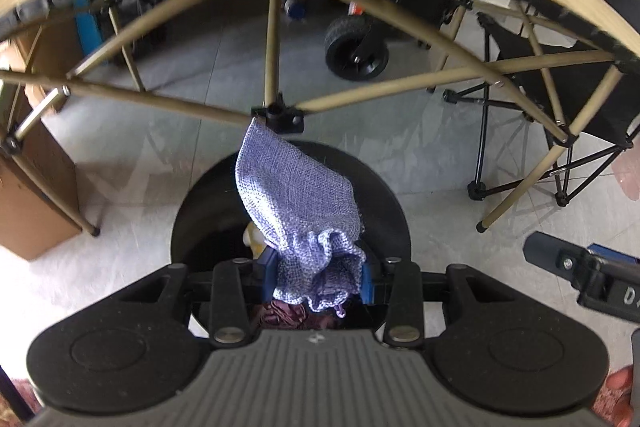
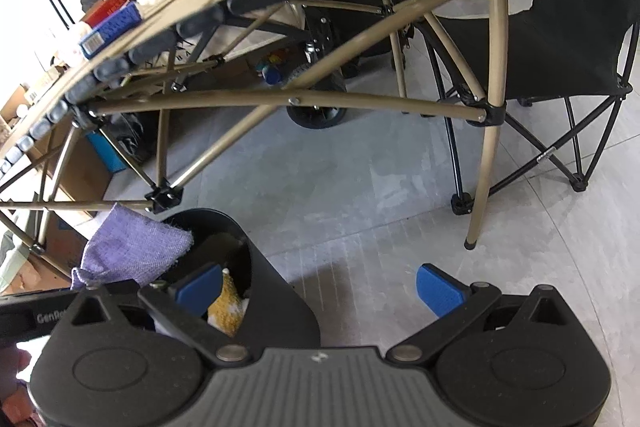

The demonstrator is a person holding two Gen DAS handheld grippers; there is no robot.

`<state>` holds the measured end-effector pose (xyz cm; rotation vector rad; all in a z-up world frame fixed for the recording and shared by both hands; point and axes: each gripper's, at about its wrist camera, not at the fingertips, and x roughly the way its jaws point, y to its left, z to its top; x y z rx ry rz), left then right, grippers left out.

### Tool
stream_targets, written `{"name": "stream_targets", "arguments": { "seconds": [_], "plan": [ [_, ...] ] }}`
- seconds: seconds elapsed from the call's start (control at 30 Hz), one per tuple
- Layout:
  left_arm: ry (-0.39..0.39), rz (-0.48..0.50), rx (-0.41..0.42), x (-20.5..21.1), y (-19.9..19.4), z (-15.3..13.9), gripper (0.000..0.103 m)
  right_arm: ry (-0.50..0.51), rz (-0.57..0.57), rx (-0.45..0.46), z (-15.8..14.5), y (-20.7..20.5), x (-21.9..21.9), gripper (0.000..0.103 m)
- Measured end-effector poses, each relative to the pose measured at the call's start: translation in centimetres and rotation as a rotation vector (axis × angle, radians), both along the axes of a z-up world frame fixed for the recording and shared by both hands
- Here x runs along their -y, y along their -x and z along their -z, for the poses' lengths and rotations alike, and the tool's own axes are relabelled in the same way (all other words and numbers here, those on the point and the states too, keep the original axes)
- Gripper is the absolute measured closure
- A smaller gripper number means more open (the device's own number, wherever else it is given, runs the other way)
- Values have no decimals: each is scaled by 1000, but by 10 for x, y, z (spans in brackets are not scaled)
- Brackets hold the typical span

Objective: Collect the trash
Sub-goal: 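Move the left gripper over the bin and open it to drop the lavender sachet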

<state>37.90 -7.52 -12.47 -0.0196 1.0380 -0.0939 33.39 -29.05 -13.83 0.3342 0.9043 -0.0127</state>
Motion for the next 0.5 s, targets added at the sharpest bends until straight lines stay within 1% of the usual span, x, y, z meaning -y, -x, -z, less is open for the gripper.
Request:
{"name": "stream_targets", "arguments": {
  "seconds": [0.13,0.5],
  "plan": [
    [21,-23,-48,-3,-9,9,64,6,0,-17,5,-3,-1,0],
    [54,-53,-159,-6,-19,28,63,12,-7,-47,14,-8,-4,0]
  ]
}}
